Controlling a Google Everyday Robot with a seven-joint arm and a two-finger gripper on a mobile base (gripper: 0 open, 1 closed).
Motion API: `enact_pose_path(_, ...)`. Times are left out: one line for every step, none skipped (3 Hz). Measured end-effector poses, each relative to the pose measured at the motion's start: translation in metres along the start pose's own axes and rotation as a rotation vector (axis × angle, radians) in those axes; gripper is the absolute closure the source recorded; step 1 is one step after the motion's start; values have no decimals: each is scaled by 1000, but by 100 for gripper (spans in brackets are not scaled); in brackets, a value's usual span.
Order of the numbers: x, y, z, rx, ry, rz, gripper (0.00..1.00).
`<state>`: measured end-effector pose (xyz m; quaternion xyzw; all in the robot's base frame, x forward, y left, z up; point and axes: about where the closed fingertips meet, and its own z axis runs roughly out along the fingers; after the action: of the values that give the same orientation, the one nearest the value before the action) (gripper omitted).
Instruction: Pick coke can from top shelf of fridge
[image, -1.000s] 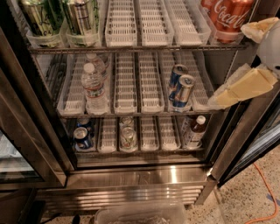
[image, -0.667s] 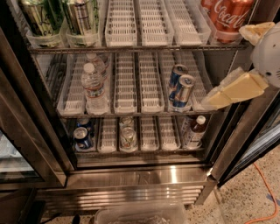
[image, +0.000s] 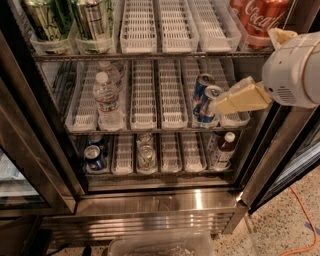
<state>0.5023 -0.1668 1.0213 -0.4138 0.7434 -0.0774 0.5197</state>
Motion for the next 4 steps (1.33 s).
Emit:
enact_pose_path(-10, -16, 9, 112, -44, 29, 0)
enact_pose_path(-13, -36, 7, 213, -82, 88, 0)
enact_pose_path(-16, -51, 4, 269, -124, 149, 0)
enact_pose_path(-19, -64, 3, 297, -167, 226, 0)
